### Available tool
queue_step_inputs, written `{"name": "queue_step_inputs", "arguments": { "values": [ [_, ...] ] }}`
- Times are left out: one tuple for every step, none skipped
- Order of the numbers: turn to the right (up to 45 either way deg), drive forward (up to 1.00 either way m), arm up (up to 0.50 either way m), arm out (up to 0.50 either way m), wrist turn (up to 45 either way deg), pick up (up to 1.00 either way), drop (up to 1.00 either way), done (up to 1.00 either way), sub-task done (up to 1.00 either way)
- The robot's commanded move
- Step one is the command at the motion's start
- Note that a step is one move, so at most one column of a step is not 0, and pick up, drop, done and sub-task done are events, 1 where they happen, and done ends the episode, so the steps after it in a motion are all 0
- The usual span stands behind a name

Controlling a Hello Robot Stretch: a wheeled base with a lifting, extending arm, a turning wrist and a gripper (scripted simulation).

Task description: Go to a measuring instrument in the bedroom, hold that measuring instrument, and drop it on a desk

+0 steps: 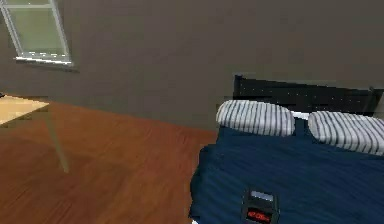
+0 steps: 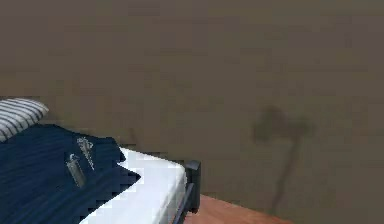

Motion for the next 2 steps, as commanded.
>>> {"name": "queue_step_inputs", "arguments": {
  "values": [
    [-45.0, 0.0, 0.0, 0.0, 0.0, 0.0, 0.0, 0.0, 0.0],
    [-18.0, 0.0, 0.0, 0.0, 0.0, 0.0, 0.0, 0.0, 0.0]
  ]
}}
